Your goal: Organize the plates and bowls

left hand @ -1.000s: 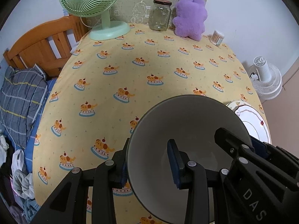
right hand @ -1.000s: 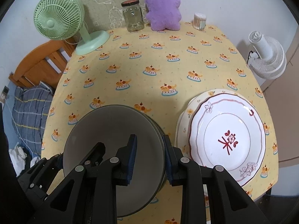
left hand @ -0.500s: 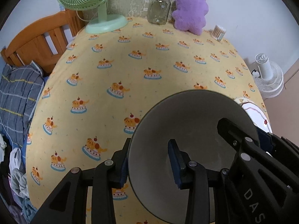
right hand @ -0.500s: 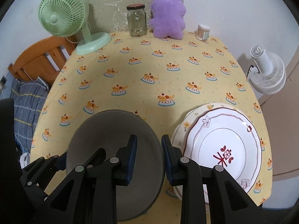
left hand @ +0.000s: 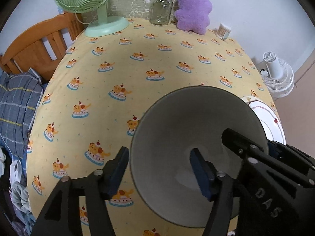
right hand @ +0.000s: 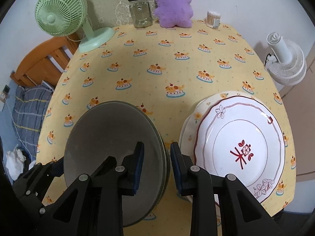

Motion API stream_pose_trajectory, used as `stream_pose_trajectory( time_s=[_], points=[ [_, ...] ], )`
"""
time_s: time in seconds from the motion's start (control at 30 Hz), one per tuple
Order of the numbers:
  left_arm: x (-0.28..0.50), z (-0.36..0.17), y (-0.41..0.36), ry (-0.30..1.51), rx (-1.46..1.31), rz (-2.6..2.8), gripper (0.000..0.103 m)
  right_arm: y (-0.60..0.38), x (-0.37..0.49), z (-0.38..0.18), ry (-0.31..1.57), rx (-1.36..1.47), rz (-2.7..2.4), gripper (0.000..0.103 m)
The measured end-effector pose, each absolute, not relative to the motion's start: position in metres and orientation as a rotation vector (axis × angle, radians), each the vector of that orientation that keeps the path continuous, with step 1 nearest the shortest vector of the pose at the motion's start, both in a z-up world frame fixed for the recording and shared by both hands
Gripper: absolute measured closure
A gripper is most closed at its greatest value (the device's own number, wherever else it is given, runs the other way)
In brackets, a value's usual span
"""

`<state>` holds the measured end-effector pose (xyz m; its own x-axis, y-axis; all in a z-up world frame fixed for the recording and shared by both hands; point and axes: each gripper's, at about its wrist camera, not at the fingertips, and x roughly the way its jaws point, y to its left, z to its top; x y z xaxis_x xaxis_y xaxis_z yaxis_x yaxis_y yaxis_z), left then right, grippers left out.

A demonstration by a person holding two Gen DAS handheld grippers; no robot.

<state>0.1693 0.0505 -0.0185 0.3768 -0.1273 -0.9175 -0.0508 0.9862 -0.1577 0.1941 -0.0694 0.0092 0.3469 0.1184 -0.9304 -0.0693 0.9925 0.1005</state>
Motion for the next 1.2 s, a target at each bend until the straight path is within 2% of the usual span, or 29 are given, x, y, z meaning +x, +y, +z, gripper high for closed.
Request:
stream_pose_trajectory(
  time_s=[0.07,0.17,0.27,0.43,0.83,1.03,1.2],
  points=[
    [0.169,-0.016,0.054,1.181,-0.184,-0.048,0.029,-0.071,0.193,0.013,1.209,0.059,0.119,0.057],
    [0.167,-0.011,0.056,1.169,-0.187,-0.05,0.025,-0.077,0.19,0.021,1.197,0.081,0.109,0.048],
    [0.166,-0.007,0.056,1.16,-0.186,-0.056,0.023,-0.081,0.189,0.025,1.196,0.105,0.106,0.045],
    [0.165,-0.005,0.059,1.159,-0.208,-0.06,0.019,-0.087,0.188,0.028,1.204,0.137,0.111,0.044],
    [0.171,-0.014,0.06,1.154,-0.189,0.062,0.019,-0.113,0.204,0.001,1.27,0.283,0.151,0.044],
    [0.17,-0.015,0.056,1.161,-0.185,0.108,0.019,-0.109,0.217,-0.01,1.304,0.265,0.26,0.044],
    [0.167,-0.016,0.053,1.194,-0.179,0.165,0.019,-0.107,0.22,-0.018,1.347,0.276,0.336,0.051]
  ],
)
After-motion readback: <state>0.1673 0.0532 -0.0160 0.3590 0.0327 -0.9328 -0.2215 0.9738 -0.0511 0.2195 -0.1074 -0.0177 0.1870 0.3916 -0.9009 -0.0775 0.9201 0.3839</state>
